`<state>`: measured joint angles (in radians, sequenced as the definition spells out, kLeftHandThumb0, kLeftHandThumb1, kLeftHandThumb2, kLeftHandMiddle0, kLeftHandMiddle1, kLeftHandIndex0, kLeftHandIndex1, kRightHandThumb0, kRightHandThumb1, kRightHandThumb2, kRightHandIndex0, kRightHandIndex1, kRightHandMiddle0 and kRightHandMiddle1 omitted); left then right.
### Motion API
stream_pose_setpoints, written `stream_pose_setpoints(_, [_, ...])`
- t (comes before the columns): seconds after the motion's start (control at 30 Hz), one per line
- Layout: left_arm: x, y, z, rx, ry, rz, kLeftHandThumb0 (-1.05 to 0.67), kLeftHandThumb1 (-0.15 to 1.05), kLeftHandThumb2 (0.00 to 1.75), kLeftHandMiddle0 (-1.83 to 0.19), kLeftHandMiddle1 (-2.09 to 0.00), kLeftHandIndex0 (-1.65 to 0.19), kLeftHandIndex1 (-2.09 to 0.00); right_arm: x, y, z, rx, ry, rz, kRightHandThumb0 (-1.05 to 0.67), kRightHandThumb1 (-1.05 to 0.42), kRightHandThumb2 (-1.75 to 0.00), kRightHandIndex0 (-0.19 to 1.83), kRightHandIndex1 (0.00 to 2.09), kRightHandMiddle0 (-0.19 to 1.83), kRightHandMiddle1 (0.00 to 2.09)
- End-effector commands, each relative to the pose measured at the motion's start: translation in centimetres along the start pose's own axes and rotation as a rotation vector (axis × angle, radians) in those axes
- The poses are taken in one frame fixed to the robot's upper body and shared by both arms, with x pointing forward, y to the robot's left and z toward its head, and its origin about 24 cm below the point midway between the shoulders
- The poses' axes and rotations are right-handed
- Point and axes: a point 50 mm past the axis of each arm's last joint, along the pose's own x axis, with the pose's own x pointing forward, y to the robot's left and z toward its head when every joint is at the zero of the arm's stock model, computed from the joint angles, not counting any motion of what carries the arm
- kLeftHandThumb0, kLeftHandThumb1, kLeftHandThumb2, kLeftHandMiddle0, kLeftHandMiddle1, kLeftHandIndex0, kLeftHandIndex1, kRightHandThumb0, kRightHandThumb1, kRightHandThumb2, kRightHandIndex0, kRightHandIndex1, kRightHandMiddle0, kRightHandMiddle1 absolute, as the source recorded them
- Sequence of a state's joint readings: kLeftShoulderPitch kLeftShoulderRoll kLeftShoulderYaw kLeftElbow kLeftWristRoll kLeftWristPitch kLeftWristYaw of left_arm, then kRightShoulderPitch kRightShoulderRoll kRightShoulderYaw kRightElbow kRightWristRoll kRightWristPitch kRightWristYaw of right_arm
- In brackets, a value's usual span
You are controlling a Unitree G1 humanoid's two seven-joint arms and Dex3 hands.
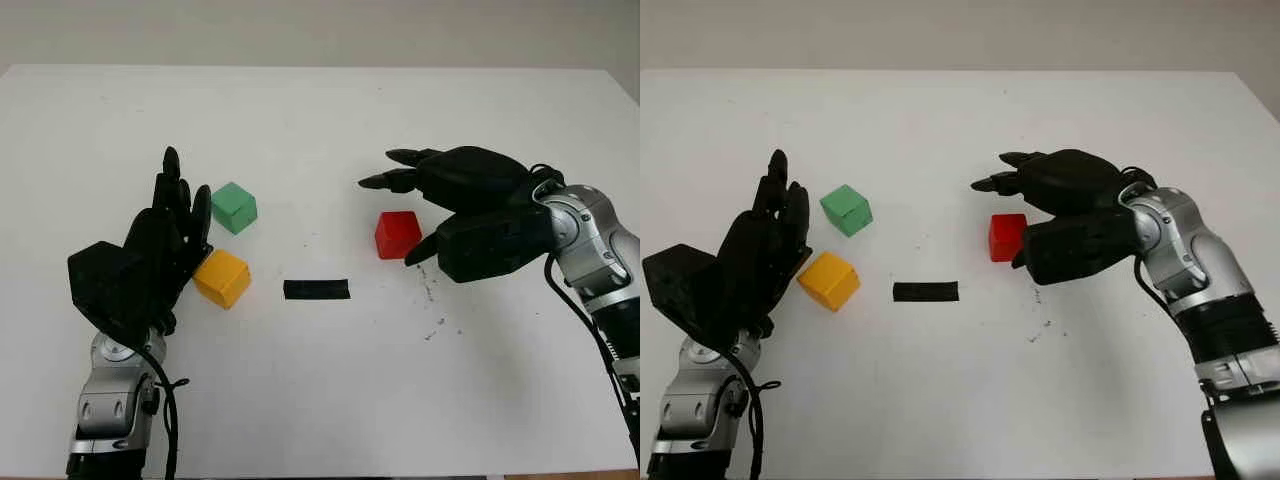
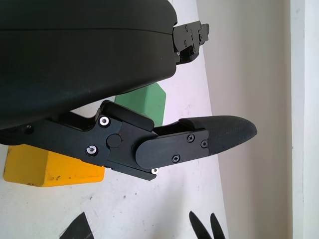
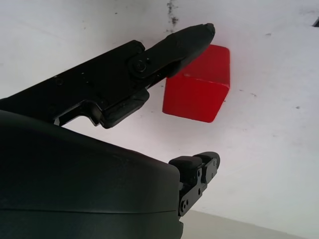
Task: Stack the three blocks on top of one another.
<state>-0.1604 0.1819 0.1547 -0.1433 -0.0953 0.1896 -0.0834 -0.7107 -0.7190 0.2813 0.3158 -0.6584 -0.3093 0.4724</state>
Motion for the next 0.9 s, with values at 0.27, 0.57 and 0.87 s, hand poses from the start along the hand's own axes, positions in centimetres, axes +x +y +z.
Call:
stream_pose_setpoints(0.27, [-0.1, 0.0, 0.4, -0.001, -0.022, -0.007, -0.73, 1.05, 0.6, 0.19, -0.03, 0.19, -0.01, -0.2, 0.5, -0.6, -0.082, -0.009, -0.055, -0.69, -0.88, -0.06, 0.18, 0.09, 0.52, 0.14])
stream_pose_setpoints(0.57, [-0.1, 0.0, 0.4, 0.005, -0.02, -0.012, -0.73, 1.05, 0.61, 0.19, -0.02, 0.19, 0.0, -0.2, 1.1, -1.1, -0.048, -0.02, -0.092, -0.63, -0.9, -0.06, 0.27, 0.06, 0.32, 0.9])
stream_pose_setpoints(0.87, [-0.2, 0.1, 0.4, 0.001, -0.022, 0.004, -0.73, 1.05, 0.59, 0.19, -0.04, 0.19, -0.02, -0.1, 1.6, -1.3, -0.058, -0.02, -0.085, -0.62, -0.9, -0.05, 0.33, 0.08, 0.35, 1.2])
